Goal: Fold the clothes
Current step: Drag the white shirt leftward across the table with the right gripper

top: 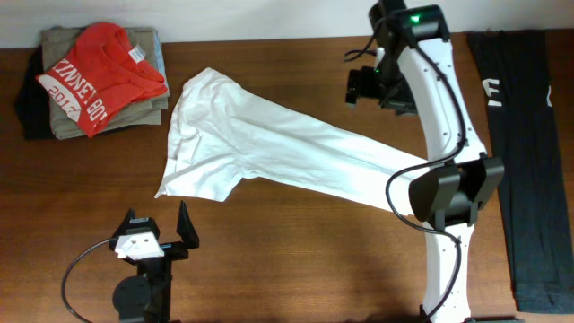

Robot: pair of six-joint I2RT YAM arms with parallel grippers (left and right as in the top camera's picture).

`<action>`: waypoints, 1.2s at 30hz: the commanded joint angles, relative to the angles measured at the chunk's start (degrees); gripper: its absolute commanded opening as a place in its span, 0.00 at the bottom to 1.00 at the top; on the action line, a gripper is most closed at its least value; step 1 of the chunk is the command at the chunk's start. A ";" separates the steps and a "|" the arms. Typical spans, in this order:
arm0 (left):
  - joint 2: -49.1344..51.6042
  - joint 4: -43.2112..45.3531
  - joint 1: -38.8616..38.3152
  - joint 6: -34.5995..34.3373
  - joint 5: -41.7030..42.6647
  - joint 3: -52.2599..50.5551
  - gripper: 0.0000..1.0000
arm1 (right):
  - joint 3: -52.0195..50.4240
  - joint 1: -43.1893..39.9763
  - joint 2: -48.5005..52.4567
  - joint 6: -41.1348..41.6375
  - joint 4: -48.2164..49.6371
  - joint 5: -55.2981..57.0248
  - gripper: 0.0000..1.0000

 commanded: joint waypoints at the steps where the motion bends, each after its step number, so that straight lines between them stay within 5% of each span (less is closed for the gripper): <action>1: -0.44 0.46 0.17 -2.14 5.11 -0.28 0.99 | -0.33 1.64 -4.74 5.05 -0.92 0.07 0.97; 5: -0.44 2.14 0.17 -4.07 12.63 -0.28 0.99 | -8.55 3.17 -17.31 3.89 -0.92 8.81 0.99; 11: -0.15 1.20 0.20 -11.39 14.05 -0.26 0.99 | -44.33 -3.26 -40.57 8.74 4.02 18.51 0.99; 16: -0.07 1.07 0.17 -11.39 14.08 -0.26 0.99 | -64.72 -21.68 -41.16 -6.43 18.32 -9.73 0.99; 22: -0.04 1.07 0.20 -11.39 14.03 -0.28 0.99 | -85.05 -24.13 -41.16 -7.37 35.93 -11.96 1.00; 28: 0.00 1.07 0.17 -11.39 14.08 -0.28 0.99 | -91.78 -24.09 -41.16 -6.97 47.28 -11.74 0.77; 30: 0.37 1.07 0.17 -11.39 14.08 -0.26 0.99 | -91.82 -24.09 -41.16 -6.95 48.33 -11.76 0.53; 36: 0.61 1.07 0.17 -11.39 14.08 -0.26 0.99 | -95.45 -24.09 -41.16 -6.93 51.30 -11.76 0.53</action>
